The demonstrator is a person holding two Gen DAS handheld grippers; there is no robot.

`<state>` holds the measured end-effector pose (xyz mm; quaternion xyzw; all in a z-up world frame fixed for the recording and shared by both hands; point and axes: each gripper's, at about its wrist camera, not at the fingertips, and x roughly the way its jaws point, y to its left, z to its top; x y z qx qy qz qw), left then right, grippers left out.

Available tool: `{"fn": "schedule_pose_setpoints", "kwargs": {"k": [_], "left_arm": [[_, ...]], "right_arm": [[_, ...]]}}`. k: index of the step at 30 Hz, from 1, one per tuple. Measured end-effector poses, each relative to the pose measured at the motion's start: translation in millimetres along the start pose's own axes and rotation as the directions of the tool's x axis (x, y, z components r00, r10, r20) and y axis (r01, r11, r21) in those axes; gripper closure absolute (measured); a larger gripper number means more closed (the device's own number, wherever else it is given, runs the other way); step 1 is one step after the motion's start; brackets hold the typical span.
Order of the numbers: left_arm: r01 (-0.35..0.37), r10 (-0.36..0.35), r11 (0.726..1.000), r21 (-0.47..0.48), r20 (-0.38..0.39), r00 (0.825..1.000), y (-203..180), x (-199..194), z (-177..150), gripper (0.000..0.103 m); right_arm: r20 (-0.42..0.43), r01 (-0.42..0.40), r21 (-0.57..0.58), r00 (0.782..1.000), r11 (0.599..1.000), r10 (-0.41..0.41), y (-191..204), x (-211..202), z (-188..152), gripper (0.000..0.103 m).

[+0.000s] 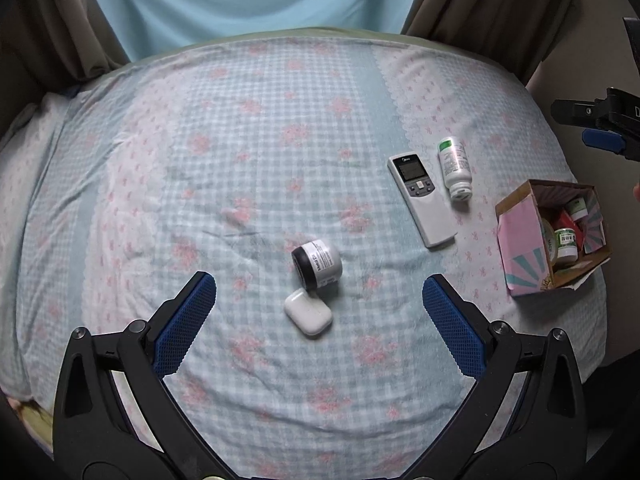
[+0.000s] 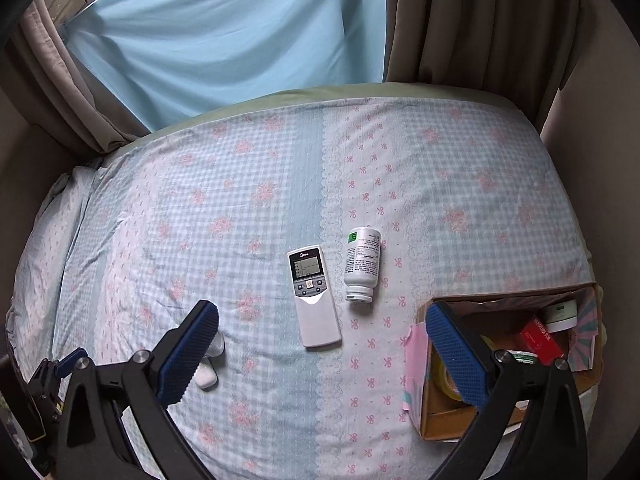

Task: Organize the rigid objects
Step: 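Move both tools back toward the remaining objects on the bed, then grasp the Metal DX jar with left tool while right tool grasps the pill bottle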

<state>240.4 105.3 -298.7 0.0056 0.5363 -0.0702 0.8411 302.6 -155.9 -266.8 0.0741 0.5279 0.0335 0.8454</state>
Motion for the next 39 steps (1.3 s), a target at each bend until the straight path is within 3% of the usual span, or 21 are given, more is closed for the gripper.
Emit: {"fn": "schedule_pose_setpoints", "kwargs": {"k": [8, 12, 18, 22, 28, 31, 33, 39], "left_arm": [[0.029, -0.031, 0.999, -0.019, -0.093, 0.995, 13.9, 85.7, 6.2, 0.0], [0.025, -0.028, 0.999, -0.03, -0.126, 0.992, 15.7, 122.4, 5.5, 0.0], [0.03, -0.039, 0.997, -0.067, -0.151, 0.988, 12.5, 165.2, -1.0, 0.002], [0.03, -0.043, 0.996, -0.084, -0.153, 0.987, 6.8, 181.8, -2.3, 0.005], [0.014, -0.034, 0.99, -0.139, -0.145, 0.989, 7.9, 195.2, -3.5, 0.028], [0.001, -0.024, 0.988, -0.151, -0.149, 0.989, 9.0, 200.0, -3.6, 0.031], [0.007, -0.032, 0.988, -0.155, -0.157, 0.987, 9.2, 203.6, -3.5, 0.044], [0.005, -0.025, 0.991, -0.13, -0.157, 0.987, 6.7, 207.1, -2.6, 0.047]], "right_arm": [[-0.114, 0.048, 0.0, 0.992, 0.999, -0.047, -4.6, 83.4, 22.5, 0.0], [-0.18, 0.045, 0.041, 0.983, 0.998, -0.037, -15.4, 125.7, 30.9, 0.006], [-0.256, 0.07, 0.071, 0.965, 0.995, -0.05, -25.7, 182.3, 38.0, 0.007], [-0.302, 0.086, 0.079, 0.951, 0.993, -0.059, -31.4, 213.6, 39.7, 0.018], [-0.337, 0.125, 0.063, 0.936, 0.99, -0.096, -32.2, 244.6, 40.7, 0.026], [-0.348, 0.163, 0.063, 0.928, 0.985, -0.132, -33.4, 252.0, 41.2, 0.034], [-0.362, 0.18, 0.083, 0.922, 0.98, -0.139, -37.7, 256.9, 40.3, 0.04], [-0.389, 0.212, 0.097, 0.908, 0.972, -0.159, -46.9, 270.1, 36.1, 0.057]]}}
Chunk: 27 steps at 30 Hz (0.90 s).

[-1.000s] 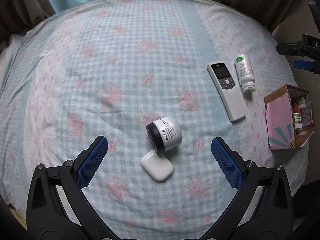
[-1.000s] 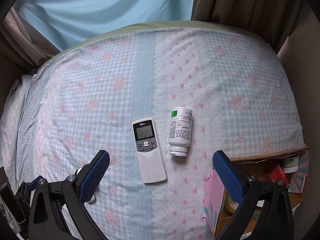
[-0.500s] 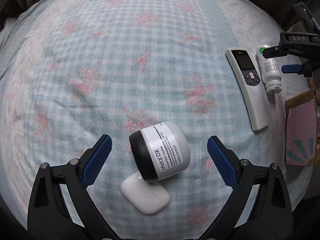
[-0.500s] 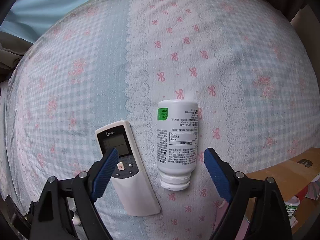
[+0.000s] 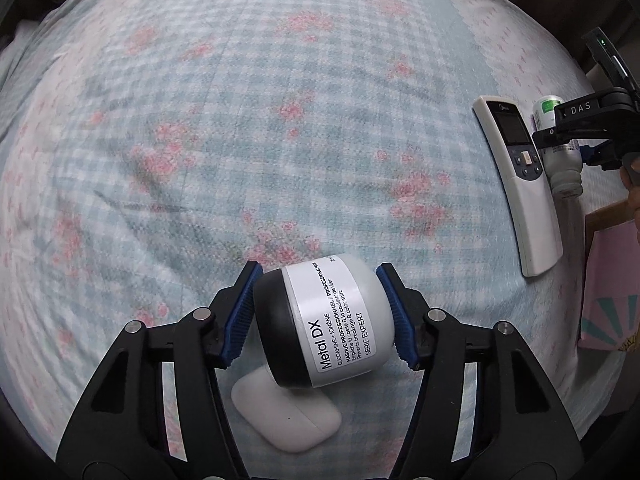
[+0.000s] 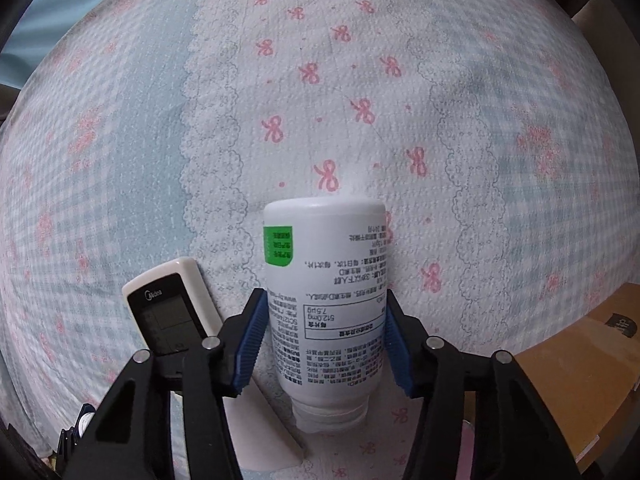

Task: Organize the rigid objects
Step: 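Grasp the Metal DX jar with left tool while right tool grasps the pill bottle, then carry the Metal DX jar and pill bottle with both tools over the box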

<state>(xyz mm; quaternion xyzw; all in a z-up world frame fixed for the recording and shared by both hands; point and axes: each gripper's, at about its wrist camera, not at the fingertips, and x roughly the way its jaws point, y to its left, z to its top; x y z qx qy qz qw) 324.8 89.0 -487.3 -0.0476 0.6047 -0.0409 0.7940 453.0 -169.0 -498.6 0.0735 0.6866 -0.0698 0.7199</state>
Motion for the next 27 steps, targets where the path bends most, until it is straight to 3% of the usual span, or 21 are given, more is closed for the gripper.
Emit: {"fn": "schedule_pose_setpoints", "kwargs": {"k": [10, 27], "left_arm": [[0.005, -0.005, 1.0, 0.001, 0.005, 1.0, 1.1, -6.4, -1.1, 0.048], [0.083, -0.083, 0.997, 0.008, 0.103, 0.991, -7.3, -84.7, 10.0, 0.054]], "right_arm": [[0.018, -0.014, 0.001, 1.0, 1.0, 0.014, 1.3, 0.9, -7.0, 0.057], [0.123, -0.12, -0.027, 0.985, 0.992, 0.122, 0.2, -89.0, -39.4, 0.057]]}}
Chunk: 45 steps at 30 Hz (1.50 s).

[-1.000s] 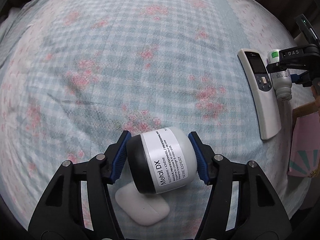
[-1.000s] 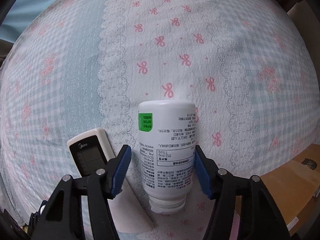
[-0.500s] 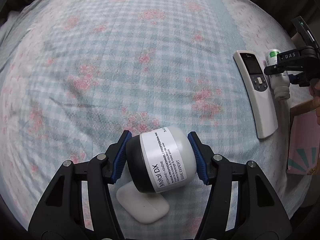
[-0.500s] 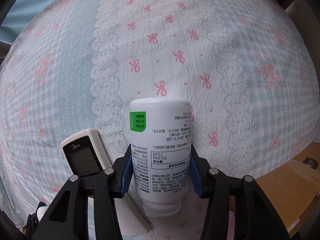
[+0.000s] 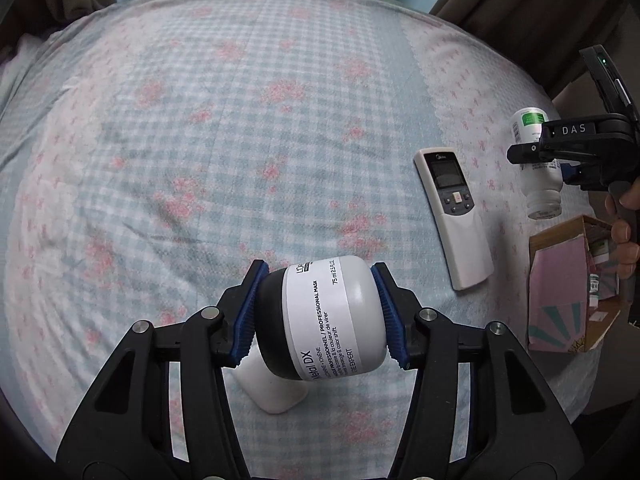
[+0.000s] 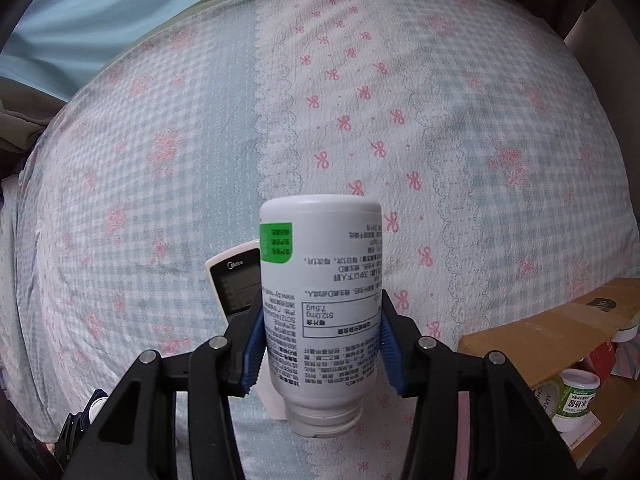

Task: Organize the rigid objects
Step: 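Carry the Metal DX jar and pill bottle with both tools over the box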

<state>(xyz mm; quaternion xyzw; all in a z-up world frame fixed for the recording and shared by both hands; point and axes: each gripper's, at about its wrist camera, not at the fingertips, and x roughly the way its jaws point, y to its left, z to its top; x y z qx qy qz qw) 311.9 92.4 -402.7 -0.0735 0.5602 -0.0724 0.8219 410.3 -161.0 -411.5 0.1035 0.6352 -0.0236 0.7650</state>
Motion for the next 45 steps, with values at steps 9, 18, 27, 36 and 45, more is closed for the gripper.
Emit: {"fn": "schedule_pose_setpoints", "kwargs": {"k": [9, 18, 27, 36, 45], "left_arm": [[0.068, -0.07, 0.996, 0.055, 0.049, 0.996, -23.2, -66.6, 14.0, 0.057], [0.11, -0.134, 0.978, 0.177, 0.132, 0.982, -78.0, -148.2, 23.2, 0.057], [0.145, -0.203, 0.951, 0.272, 0.199, 0.959, -166.1, -215.7, 19.8, 0.057], [0.153, -0.223, 0.939, 0.307, 0.208, 0.952, -262.8, -232.1, -0.3, 0.057], [0.187, -0.249, 0.926, 0.328, 0.157, 0.956, -368.6, -196.1, -17.4, 0.057]], "right_arm": [[0.104, -0.069, -0.043, 0.992, 0.997, 0.074, 20.9, -92.1, -27.8, 0.057], [0.224, -0.11, -0.055, 0.967, 0.992, 0.12, 2.2, -190.9, -64.5, 0.057], [0.315, -0.113, -0.041, 0.942, 0.993, 0.121, -65.9, -272.9, -98.7, 0.057], [0.342, -0.123, -0.004, 0.932, 0.992, 0.117, -166.3, -304.2, -126.4, 0.057], [0.29, -0.099, 0.062, 0.954, 0.993, 0.077, -276.8, -286.9, -127.6, 0.057]]}}
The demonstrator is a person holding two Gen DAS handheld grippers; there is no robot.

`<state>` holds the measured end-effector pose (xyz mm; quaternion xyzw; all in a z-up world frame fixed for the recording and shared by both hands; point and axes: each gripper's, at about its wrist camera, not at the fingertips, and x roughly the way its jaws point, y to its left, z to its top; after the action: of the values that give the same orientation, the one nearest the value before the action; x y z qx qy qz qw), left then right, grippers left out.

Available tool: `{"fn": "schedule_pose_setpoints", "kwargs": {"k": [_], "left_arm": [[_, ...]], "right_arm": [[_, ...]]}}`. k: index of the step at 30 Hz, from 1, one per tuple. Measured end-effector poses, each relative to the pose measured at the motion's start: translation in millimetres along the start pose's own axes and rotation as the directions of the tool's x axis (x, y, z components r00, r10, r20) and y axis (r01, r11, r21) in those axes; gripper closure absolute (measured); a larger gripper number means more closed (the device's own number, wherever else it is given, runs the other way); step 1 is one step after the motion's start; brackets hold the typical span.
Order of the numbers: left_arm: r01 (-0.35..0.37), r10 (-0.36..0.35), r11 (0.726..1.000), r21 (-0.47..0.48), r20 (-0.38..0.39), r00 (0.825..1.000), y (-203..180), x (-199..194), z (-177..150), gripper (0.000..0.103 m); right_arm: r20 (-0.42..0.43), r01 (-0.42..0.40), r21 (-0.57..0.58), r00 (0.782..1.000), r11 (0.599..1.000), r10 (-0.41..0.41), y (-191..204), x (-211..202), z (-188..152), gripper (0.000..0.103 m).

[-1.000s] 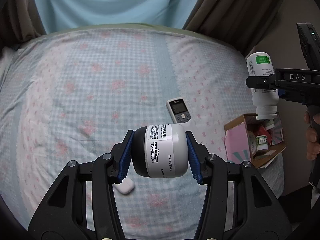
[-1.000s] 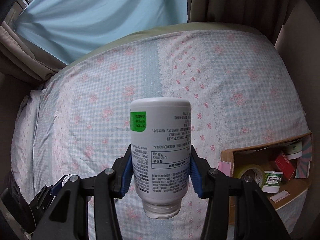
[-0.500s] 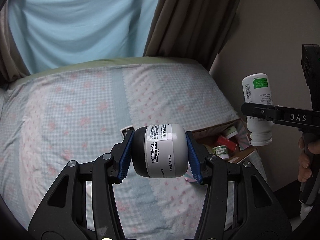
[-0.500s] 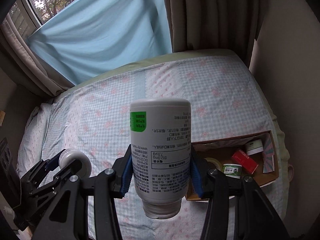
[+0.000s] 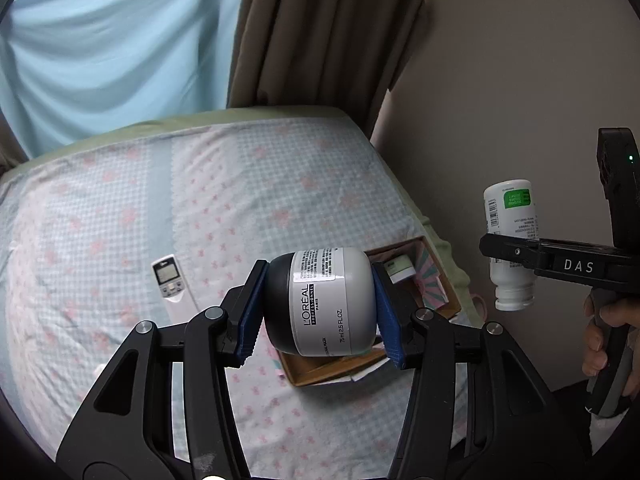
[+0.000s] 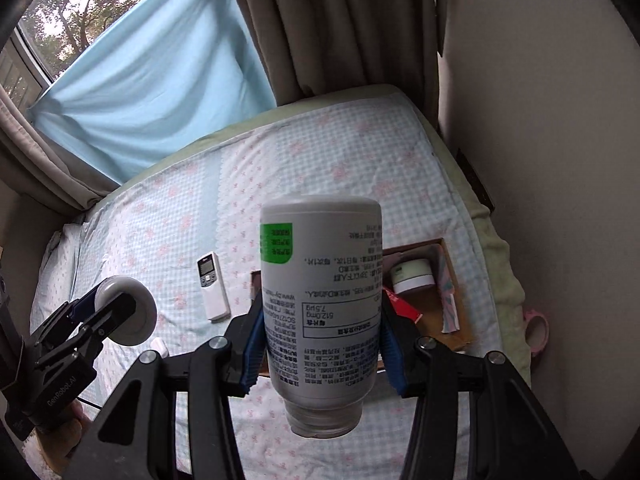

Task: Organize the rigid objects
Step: 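Carry the Metal DX jar and pill bottle with both tools over the box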

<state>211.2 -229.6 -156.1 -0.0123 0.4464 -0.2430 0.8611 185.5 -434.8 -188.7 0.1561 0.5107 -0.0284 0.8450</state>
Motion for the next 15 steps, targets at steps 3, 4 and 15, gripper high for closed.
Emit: {"fn": "schedule_pose_setpoints", "kwargs": {"k": [3, 4, 15], "left_arm": [[0.013, -0.014, 1.0, -0.017, -0.033, 0.999, -21.8, 27.4, -0.2, 0.057], [0.015, -0.016, 1.0, -0.021, -0.044, 0.999, -27.9, 36.7, -0.6, 0.057], [-0.019, 0.01, 0.998, -0.053, -0.167, 0.986, -61.7, 149.7, -2.6, 0.057]], "right_arm": [[-0.041, 0.011, 0.011, 0.999, 1.0, -0.011, -31.0, 16.5, -2.4, 0.057], [-0.054, 0.013, 0.011, 0.998, 1.0, -0.013, -39.6, 22.9, -2.8, 0.057], [-0.177, -0.031, -0.192, 0.984, 0.981, -0.003, -92.0, 100.4, -11.0, 0.057]]}}
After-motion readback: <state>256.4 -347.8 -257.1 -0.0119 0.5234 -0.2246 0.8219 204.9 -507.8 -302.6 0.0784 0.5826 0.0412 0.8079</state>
